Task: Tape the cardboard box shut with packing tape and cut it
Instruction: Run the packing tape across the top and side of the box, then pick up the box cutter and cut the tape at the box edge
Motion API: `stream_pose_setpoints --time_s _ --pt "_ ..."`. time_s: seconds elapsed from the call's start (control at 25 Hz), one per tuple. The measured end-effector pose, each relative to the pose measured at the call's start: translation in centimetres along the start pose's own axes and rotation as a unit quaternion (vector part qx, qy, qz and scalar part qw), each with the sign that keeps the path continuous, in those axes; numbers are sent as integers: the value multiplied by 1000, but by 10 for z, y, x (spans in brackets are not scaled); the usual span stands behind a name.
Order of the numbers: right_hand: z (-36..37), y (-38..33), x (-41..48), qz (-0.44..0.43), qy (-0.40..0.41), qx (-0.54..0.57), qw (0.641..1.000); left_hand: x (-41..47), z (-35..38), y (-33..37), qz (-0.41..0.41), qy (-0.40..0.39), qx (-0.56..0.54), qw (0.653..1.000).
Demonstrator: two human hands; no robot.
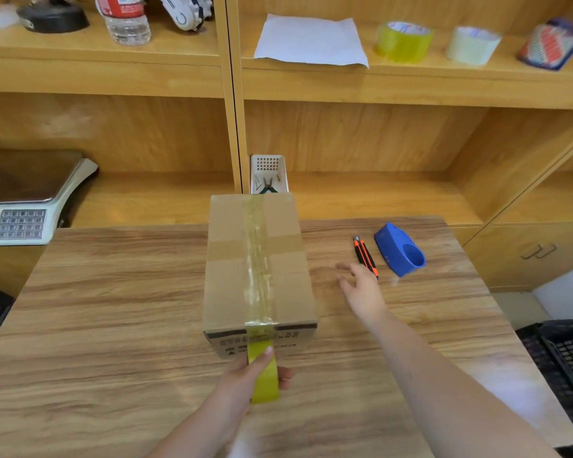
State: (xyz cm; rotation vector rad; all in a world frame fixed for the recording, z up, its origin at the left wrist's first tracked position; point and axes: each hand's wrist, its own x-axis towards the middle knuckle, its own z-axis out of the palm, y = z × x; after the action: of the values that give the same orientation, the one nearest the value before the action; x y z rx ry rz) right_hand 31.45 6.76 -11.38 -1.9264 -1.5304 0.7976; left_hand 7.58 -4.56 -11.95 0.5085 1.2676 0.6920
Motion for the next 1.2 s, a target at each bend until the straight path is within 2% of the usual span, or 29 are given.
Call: stream_pose_setpoints --time_s 0.16,0.28,0.44,0.64,0.72,0.92,1.08,1.16,1.2 --pt "-7 63 40 136 -22 -76 988 1 -3 5 -20 -1 -55 998" --pt "-1 91 70 167 -55 -102 979 3 -5 4 -35 -3 -104 994" --pt "15 121 78 151 -117 -175 966 -1 -6 -1 -24 -12 -115 993" --pt "24 139 24 60 -12 -141 988 -7 -3 -2 -19 -19 -124 992" --pt "23 139 13 54 17 -130 990 -9 -1 -1 -23 -14 -128 991" --pt "21 119 25 203 43 -106 972 -12 1 1 -28 -10 -133 991" --pt "24 109 39 290 -9 -123 949 -13 0 1 -37 -12 -129 991" --pt "19 102 39 331 -28 -44 942 -15 -1 2 -48 -16 -120 991" --pt "15 100 37 348 -33 60 935 -16 -1 3 -55 -20 -113 992"
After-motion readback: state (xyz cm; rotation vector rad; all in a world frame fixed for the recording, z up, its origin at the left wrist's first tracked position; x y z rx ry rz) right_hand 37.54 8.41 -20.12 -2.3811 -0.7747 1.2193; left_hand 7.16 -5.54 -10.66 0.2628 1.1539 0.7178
